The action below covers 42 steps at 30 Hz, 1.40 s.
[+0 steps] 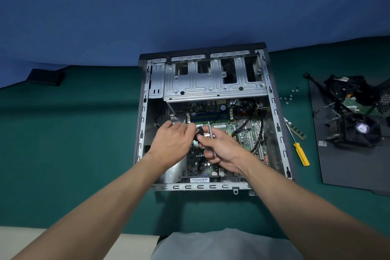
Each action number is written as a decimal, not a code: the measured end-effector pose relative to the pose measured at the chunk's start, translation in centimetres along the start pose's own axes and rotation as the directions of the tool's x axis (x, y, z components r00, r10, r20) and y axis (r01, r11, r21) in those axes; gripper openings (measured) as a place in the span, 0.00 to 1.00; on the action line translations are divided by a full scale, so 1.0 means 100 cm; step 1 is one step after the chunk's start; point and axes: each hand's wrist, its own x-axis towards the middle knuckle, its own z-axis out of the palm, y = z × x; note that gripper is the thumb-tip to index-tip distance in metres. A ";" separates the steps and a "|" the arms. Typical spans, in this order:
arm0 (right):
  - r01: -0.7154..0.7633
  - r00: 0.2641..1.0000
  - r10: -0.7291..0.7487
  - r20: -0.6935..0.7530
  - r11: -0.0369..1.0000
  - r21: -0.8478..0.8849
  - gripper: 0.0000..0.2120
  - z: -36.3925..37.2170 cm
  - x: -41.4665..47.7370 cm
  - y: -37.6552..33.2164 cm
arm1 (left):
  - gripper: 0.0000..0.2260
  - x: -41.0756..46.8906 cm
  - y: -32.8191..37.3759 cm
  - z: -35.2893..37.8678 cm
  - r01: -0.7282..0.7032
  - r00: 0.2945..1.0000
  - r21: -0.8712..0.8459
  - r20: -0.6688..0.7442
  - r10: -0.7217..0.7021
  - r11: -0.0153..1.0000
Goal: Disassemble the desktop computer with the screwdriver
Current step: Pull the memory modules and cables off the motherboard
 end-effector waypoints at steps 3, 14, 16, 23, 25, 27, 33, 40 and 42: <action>0.012 1.000 -0.012 -0.005 1.000 -0.023 0.09 0.002 0.000 0.002 | 0.15 0.001 0.001 -0.002 0.022 0.999 -0.003 -0.031 -0.022 1.000; 0.004 0.999 -0.004 -0.040 1.000 0.000 0.08 -0.001 -0.005 0.003 | 0.05 -0.008 -0.004 -0.006 0.003 0.991 -0.272 0.126 0.033 0.962; 0.005 0.999 -0.005 -0.041 1.000 -0.018 0.08 -0.001 -0.006 0.003 | 0.05 -0.009 -0.007 -0.008 0.002 0.983 -0.267 0.179 0.048 0.964; 0.012 0.999 -0.012 -0.035 1.000 0.015 0.10 0.000 -0.008 0.001 | 0.16 -0.008 -0.003 -0.005 0.107 0.990 -0.301 0.118 -0.075 0.948; 0.012 0.999 -0.011 -0.035 1.000 0.021 0.12 0.000 -0.007 0.001 | 0.15 -0.010 -0.003 -0.003 0.153 0.986 -0.306 0.109 -0.125 0.940; 0.015 0.999 -0.015 -0.040 1.000 0.012 0.11 0.000 -0.007 0.001 | 0.10 -0.009 -0.001 -0.005 0.108 0.994 -0.288 0.065 -0.093 0.951; 0.011 0.999 -0.011 -0.034 1.000 -0.016 0.08 0.002 -0.005 0.000 | 0.14 -0.008 0.001 -0.009 0.117 0.993 -0.246 0.043 -0.110 0.962; -0.012 1.000 0.013 -0.025 0.999 0.035 0.11 -0.005 -0.004 0.002 | 0.15 -0.013 -0.010 -0.008 0.018 0.989 -0.347 0.142 0.033 0.938; -0.019 1.000 0.019 -0.010 0.998 0.067 0.12 -0.007 -0.003 0.001 | 0.15 -0.011 -0.011 -0.009 0.040 0.992 -0.379 0.125 0.008 0.924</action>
